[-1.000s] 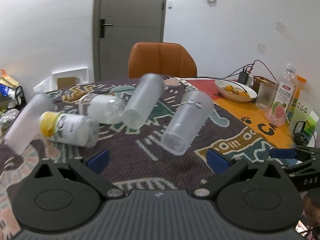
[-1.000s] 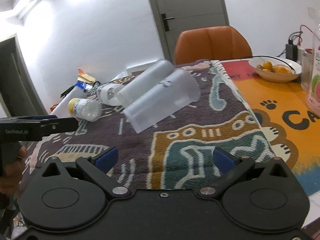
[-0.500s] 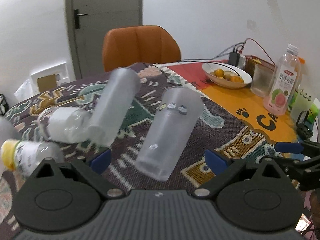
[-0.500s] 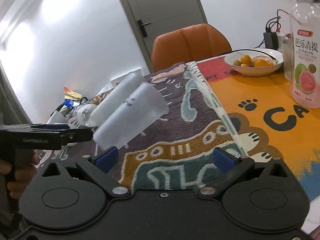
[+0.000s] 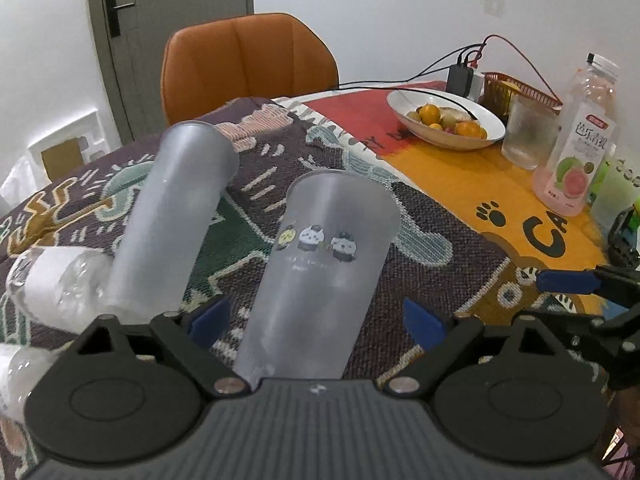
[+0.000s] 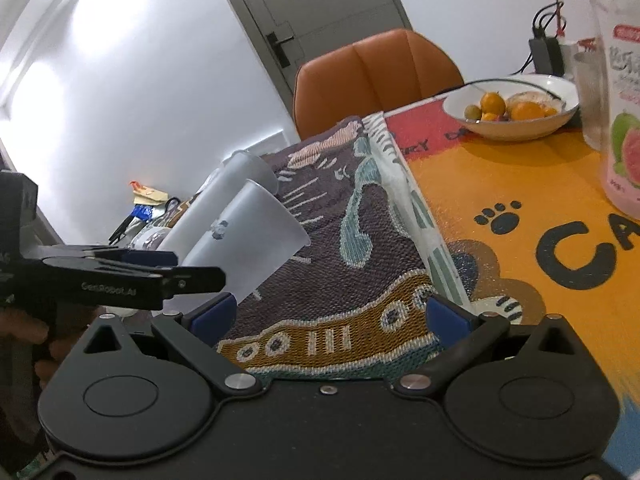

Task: Flip cup upright
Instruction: 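Close the left gripper around the frosted cup's body, then lift the frosted cup with the left gripper and rotate it rim-up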

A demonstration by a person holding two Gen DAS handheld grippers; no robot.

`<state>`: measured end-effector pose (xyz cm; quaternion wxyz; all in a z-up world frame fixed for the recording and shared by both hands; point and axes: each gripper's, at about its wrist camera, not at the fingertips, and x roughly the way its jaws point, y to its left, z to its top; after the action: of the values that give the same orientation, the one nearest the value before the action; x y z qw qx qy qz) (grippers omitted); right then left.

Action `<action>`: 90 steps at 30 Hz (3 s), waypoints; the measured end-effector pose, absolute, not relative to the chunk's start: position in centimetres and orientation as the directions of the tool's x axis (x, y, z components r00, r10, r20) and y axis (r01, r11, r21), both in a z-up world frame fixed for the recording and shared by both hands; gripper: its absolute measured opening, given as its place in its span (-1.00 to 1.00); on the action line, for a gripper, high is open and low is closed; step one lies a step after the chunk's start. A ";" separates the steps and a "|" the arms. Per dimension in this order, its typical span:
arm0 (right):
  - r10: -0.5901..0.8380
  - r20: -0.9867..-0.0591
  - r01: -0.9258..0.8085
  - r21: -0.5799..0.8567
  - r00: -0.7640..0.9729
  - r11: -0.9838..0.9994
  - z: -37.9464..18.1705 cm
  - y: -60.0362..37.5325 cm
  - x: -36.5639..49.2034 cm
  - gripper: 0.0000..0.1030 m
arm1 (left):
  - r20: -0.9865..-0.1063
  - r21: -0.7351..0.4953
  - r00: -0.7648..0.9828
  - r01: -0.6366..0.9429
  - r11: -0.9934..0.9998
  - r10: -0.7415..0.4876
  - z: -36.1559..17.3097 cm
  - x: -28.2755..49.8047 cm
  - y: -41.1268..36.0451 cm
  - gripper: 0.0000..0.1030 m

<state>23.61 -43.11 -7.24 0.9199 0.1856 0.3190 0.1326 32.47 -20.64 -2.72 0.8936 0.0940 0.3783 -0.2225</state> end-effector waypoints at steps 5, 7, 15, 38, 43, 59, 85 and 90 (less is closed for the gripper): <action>0.378 -0.570 -0.124 0.433 0.729 0.893 -7.6 -43.4 25.0 1.00 | -0.748 -0.011 0.579 0.480 0.877 -0.326 -3.4 34.2 -21.4 0.80; 0.387 -0.581 -0.126 0.437 0.716 0.890 -7.5 -43.6 25.6 1.00 | -0.765 -0.031 0.551 0.485 0.874 -0.333 -3.8 34.9 -21.4 0.57; 0.408 -0.604 -0.170 0.412 0.684 0.895 -7.6 -42.6 27.0 1.00 | -0.777 -0.021 0.541 0.489 0.872 -0.322 -2.7 34.3 -20.7 0.26; 0.389 -0.589 -0.160 0.402 0.708 0.901 -4.8 -35.5 21.2 1.00 | -0.729 -0.012 0.583 0.512 0.859 -0.358 -1.0 24.7 -11.9 0.25; 0.383 -0.605 -0.176 0.374 0.698 0.911 -4.8 -33.6 20.7 1.00 | -0.724 -0.011 0.591 0.504 0.864 -0.355 -1.0 23.2 -10.2 0.26; 0.379 -0.641 -0.161 0.372 0.668 0.914 -5.6 -30.7 19.4 1.00 | -0.765 -0.022 0.558 0.476 0.879 -0.322 -3.9 21.6 -7.9 0.28; 0.554 -0.610 -0.179 0.565 0.567 0.805 -5.2 -27.6 21.4 1.00 | -0.657 -0.093 0.706 0.271 0.958 -0.264 0.7 19.3 -2.3 0.73; 0.581 -0.609 -0.138 0.616 0.540 0.775 -5.6 -26.8 22.2 1.00 | -0.623 -0.133 0.751 0.174 0.976 -0.218 0.7 18.8 0.1 0.74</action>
<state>22.17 -26.81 -5.57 0.8388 0.2578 0.4291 0.2142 18.77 0.09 0.68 0.9351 -0.0333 0.3368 -0.1048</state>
